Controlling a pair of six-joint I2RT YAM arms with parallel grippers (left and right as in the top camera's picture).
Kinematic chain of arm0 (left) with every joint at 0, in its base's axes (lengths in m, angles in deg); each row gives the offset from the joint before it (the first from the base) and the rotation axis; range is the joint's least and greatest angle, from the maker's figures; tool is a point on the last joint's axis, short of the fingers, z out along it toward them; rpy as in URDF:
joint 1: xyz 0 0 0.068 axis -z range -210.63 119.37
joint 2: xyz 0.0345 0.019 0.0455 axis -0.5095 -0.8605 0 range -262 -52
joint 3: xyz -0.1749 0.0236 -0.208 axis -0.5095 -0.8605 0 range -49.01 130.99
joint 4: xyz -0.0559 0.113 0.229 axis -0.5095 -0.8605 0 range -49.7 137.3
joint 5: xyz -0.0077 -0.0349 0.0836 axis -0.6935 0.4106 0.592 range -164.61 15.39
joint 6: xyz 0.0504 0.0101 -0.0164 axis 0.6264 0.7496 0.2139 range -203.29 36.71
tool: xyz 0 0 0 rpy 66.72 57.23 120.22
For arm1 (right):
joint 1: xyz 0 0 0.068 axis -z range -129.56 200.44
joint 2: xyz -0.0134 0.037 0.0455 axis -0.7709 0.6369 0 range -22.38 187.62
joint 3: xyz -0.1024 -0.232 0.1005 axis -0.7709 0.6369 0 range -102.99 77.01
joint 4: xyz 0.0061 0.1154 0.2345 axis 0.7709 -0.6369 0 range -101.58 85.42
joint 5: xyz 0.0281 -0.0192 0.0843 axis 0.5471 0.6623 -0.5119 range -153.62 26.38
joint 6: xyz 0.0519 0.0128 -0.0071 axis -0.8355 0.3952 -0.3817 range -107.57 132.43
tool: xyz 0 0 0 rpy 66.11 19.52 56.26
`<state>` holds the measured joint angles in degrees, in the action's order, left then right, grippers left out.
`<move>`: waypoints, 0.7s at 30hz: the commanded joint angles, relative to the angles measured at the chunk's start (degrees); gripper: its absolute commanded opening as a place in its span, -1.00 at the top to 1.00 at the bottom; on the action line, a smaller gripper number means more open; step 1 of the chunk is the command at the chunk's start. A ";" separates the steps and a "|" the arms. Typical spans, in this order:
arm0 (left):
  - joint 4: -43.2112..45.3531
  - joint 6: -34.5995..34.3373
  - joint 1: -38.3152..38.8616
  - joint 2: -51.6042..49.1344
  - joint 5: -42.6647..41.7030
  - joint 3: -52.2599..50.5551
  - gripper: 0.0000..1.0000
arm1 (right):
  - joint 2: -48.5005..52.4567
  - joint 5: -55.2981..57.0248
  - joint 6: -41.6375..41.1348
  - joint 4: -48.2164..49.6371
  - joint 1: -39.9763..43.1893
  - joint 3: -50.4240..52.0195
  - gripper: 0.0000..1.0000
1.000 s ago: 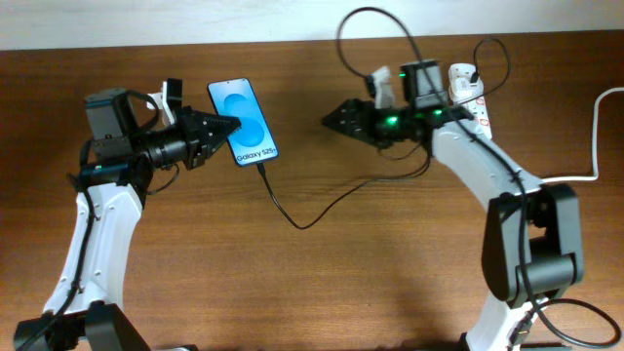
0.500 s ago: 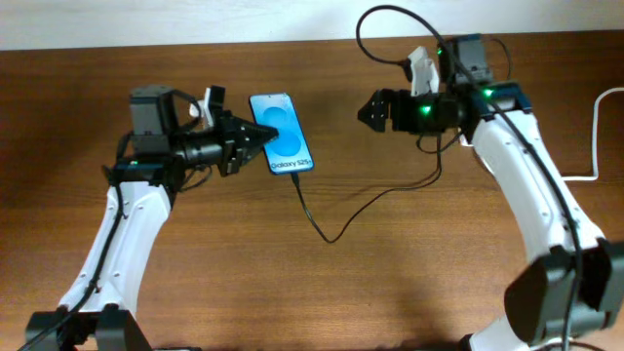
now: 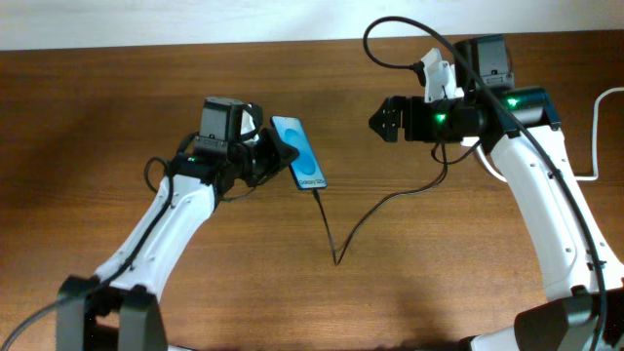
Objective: Plug charger to phone and switch on socket
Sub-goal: 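Lower the phone with the left gripper toward the table, right gripper withdrawing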
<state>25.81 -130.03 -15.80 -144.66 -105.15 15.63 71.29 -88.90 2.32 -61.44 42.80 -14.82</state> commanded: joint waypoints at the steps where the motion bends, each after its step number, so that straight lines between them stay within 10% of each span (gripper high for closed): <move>1: 3.17 6.58 -0.37 -4.46 1.84 -0.09 1.00 | -1.38 0.72 0.90 -0.74 -0.22 -1.14 -0.97; 21: 8.15 13.16 -0.37 -16.55 0.79 -0.09 1.00 | -1.38 2.01 2.82 -4.59 -0.22 -1.07 -0.97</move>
<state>33.61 -118.58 -16.02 -158.69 -103.88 15.63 71.29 -87.78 4.31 -65.83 42.80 -14.82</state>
